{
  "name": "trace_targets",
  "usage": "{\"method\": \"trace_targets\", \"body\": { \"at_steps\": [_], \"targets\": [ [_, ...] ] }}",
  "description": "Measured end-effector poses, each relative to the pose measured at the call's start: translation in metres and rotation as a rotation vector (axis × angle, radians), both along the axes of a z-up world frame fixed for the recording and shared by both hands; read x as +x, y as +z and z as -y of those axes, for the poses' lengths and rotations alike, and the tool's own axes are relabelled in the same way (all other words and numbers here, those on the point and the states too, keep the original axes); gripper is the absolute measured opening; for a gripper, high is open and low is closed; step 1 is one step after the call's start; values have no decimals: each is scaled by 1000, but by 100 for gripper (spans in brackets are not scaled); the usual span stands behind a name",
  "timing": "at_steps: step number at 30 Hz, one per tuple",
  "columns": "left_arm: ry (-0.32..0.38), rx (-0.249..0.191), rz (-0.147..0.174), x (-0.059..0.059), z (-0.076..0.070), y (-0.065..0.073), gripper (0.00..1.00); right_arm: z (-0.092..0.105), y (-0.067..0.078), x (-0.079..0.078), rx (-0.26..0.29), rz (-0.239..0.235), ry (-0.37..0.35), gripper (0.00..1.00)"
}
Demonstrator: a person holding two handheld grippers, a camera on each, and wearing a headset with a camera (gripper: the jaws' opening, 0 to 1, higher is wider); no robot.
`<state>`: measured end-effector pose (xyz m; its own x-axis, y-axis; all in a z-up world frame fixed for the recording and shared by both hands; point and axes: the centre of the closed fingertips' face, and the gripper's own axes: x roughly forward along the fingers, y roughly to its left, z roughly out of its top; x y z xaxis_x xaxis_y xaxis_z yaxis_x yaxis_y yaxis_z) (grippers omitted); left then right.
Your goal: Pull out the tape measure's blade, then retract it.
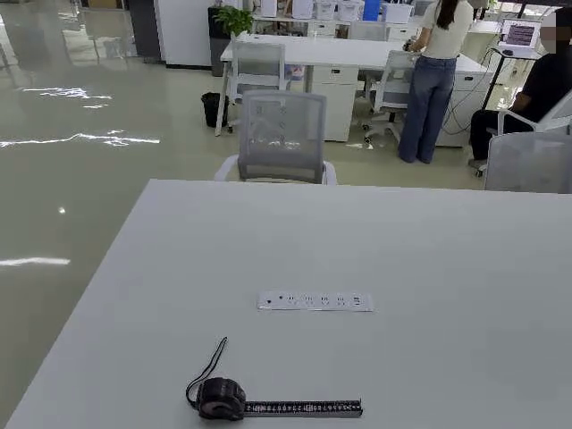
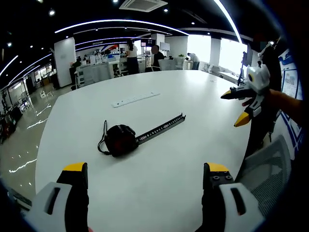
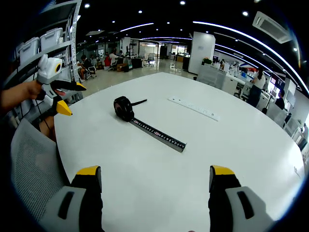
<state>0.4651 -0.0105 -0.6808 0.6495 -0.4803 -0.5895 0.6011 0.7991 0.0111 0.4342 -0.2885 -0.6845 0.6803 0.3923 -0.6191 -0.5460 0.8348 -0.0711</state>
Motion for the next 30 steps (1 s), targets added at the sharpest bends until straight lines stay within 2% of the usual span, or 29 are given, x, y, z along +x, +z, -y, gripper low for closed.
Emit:
{"method": "trace_targets", "body": {
  "at_steps": [7, 16, 22, 28, 30],
  "targets": [
    [61, -19, -23, 2, -3, -5, 95, -2, 1, 0, 9, 4, -5, 94],
    [131, -41, -12, 8, -5, -6, 97, -6, 0, -1, 22, -1, -5, 94],
    [164, -43, -21, 12, -3, -11, 94, -7, -4, -1, 26, -10, 4, 93],
    [200, -55, -24, 18, 2, -15, 92, -9, -7, 0, 23, -19, 22, 91],
    [215, -54, -15, 22, 3, -16, 92, -9, -6, 1, 24, -19, 25, 91]
  ]
}}
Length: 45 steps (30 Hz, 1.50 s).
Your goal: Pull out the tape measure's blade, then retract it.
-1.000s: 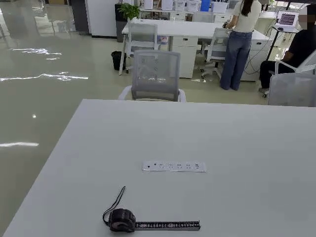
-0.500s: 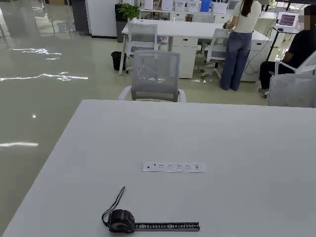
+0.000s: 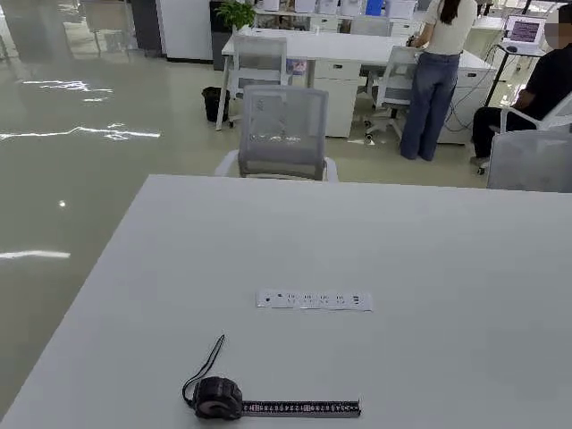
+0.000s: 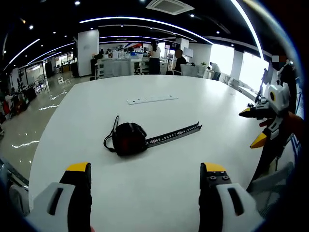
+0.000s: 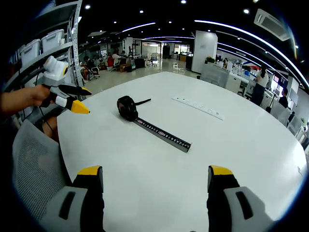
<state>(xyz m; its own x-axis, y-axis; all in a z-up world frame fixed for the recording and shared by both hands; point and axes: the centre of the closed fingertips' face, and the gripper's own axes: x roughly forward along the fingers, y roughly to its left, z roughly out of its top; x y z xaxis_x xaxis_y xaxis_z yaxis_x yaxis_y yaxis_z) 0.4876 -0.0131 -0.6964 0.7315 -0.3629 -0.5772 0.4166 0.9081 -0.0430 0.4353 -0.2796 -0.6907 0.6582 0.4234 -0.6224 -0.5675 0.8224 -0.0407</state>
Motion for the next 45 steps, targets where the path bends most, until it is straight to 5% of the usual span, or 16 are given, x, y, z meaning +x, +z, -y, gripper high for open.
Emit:
{"method": "trace_targets", "body": {
  "at_steps": [19, 27, 45],
  "targets": [
    [58, 34, 1, 32, 8, -17, 90, 0, -3, 18, 38, 17, 44, 88],
    [66, 49, -21, 42, 11, -27, 91, -4, -7, 25, 7, 40, 148, 87],
    [109, 43, -43, 71, 14, -41, 95, 1, -30, 48, 18, -9, 281, 84]
  ]
}}
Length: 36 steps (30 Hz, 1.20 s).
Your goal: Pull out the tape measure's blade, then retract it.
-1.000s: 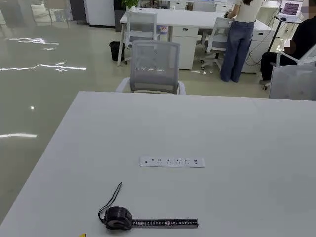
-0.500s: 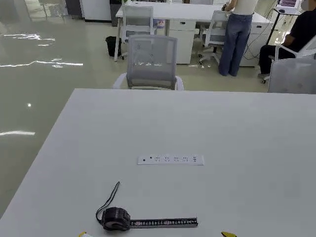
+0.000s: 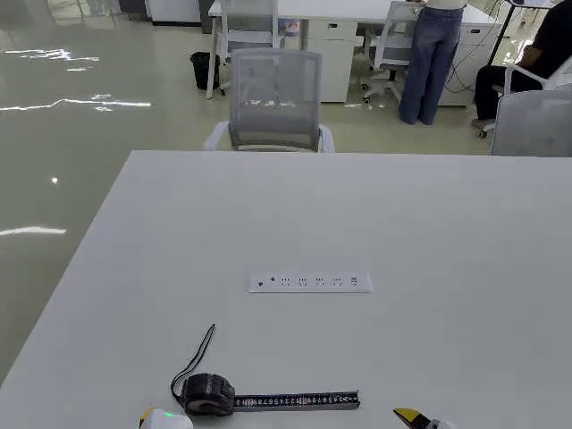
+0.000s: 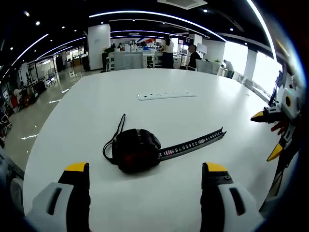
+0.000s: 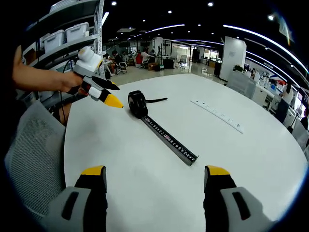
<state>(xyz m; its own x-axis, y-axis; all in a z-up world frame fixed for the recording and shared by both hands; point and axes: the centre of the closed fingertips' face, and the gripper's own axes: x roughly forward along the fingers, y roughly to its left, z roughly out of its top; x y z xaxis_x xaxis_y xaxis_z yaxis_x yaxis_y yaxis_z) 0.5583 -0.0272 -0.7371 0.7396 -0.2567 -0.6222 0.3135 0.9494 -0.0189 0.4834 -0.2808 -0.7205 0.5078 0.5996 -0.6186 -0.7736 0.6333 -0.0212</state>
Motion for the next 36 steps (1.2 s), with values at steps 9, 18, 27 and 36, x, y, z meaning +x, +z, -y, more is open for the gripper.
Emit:
{"method": "trace_targets", "body": {
  "at_steps": [9, 18, 27, 36],
  "targets": [
    [48, 9, 15, 18, -7, -1, 92, 4, -8, 22, 14, -20, 53, 67],
    [71, 8, 14, 32, -9, -8, 88, 5, -17, 47, -4, -18, 142, 57],
    [100, 17, -3, 37, -11, -17, 84, 10, -32, 64, -56, -22, 222, 52],
    [137, 3, 0, 46, -11, -22, 80, 15, -43, 82, -86, -6, 272, 39]
  ]
}}
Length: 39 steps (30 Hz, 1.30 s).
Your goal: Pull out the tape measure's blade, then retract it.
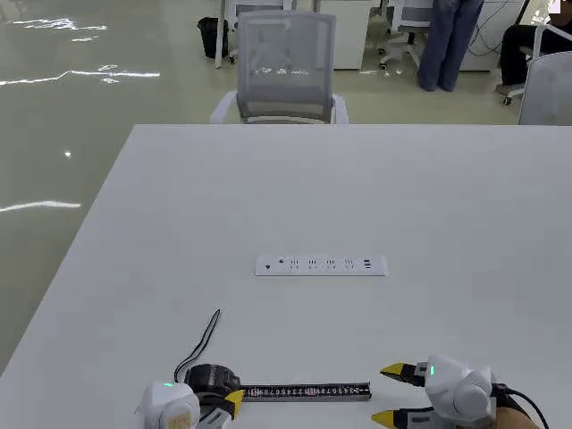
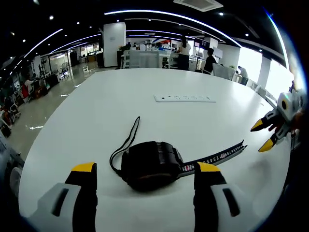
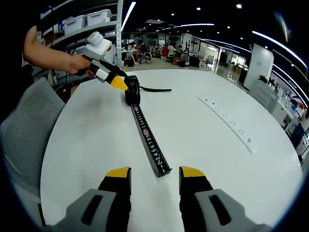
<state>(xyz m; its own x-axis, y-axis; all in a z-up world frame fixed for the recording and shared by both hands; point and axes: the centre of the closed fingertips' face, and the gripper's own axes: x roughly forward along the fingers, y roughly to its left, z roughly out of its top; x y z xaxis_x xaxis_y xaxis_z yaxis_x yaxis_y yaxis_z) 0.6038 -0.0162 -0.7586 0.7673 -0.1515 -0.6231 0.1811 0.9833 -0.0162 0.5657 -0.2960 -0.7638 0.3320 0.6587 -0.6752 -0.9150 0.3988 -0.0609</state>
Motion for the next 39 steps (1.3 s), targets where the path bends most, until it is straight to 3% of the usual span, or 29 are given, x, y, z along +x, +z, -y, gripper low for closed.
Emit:
{"method": "trace_targets", "body": {
  "at_steps": [7, 19, 25, 39],
  "targets": [
    [-9, 2, -10, 2, 3, -3, 79, -3, -14, 6, -42, -13, 87, 30],
    [-38, 4, -15, 6, 9, -9, 77, -3, -41, 19, -84, -59, 170, 24],
    [-56, 19, -12, 5, 12, -11, 77, -4, -51, 14, -99, -71, 228, 20],
    [-14, 17, 24, 11, 11, -8, 77, -8, -49, 18, -51, -62, 258, 13]
  ]
}}
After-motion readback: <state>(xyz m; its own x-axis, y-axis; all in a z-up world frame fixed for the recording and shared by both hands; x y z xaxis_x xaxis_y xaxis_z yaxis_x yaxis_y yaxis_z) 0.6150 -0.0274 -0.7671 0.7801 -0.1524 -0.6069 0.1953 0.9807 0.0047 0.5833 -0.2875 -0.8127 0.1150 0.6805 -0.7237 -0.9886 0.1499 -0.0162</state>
